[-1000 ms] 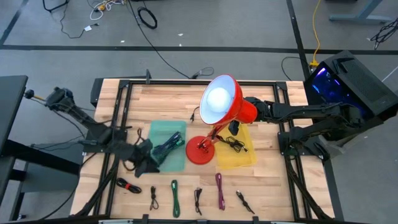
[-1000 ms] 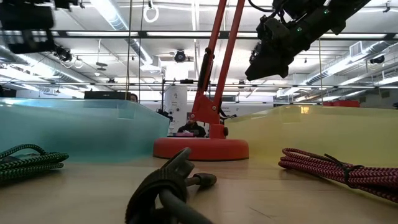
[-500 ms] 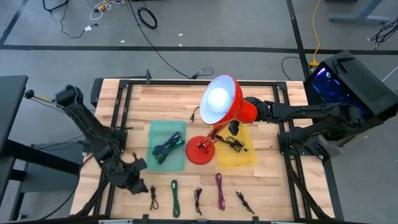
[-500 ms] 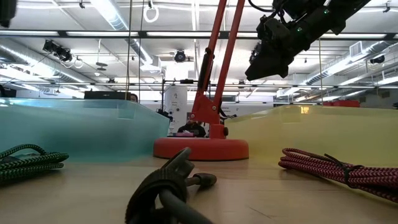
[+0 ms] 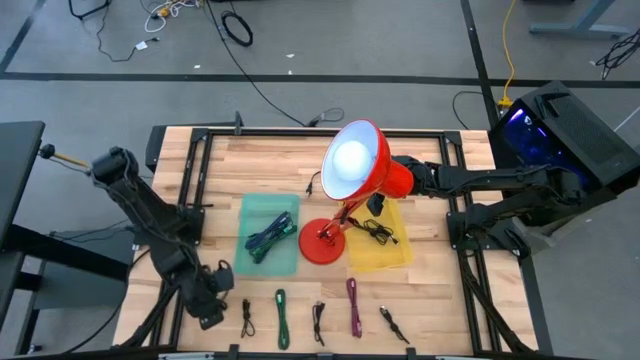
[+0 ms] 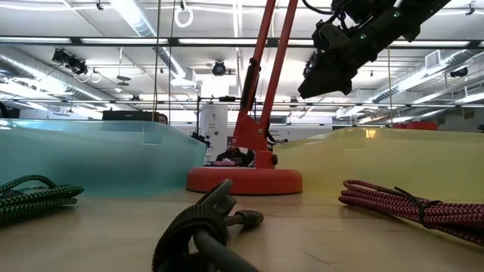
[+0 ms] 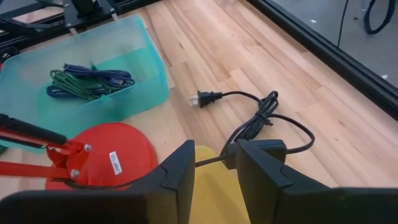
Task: Pick & Place USB Port
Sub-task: Put the black charger cable into the yellow bin
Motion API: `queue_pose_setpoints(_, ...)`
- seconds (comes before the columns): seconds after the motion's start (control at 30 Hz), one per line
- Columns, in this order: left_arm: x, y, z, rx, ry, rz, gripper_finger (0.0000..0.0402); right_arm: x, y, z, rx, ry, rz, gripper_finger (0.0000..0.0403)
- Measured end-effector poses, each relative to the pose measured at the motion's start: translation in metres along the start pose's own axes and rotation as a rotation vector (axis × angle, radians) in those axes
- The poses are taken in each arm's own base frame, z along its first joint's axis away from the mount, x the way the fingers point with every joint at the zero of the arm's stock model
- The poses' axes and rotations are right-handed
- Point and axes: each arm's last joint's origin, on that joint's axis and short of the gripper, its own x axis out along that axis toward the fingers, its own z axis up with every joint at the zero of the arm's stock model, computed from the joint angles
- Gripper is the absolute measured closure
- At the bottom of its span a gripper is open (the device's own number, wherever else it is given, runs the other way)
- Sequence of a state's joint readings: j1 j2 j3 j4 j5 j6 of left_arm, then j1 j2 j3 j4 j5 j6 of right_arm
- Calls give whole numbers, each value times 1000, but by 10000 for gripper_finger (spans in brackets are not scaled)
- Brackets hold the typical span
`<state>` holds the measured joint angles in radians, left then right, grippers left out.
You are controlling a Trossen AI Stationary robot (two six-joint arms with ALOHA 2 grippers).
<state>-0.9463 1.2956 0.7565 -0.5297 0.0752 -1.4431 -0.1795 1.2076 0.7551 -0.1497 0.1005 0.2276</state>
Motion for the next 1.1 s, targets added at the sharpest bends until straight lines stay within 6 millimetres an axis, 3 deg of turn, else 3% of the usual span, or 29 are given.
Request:
queue_pose_setpoints(0.23,21,16,-8,60,194,222,228,0,0,0,20,1,4,284)
queue_pose_setpoints(0.5,43,17,-8,156,284,255,228,0,0,0,3,1,4,284)
queue_pose_setpoints(0.8,41,17,-4,127,281,245,228,0,0,0,-4,1,3,284)
queue_pose_setpoints(1.1,28,-5,8,197,194,196,228,3,0,-1,-2,10,2,284)
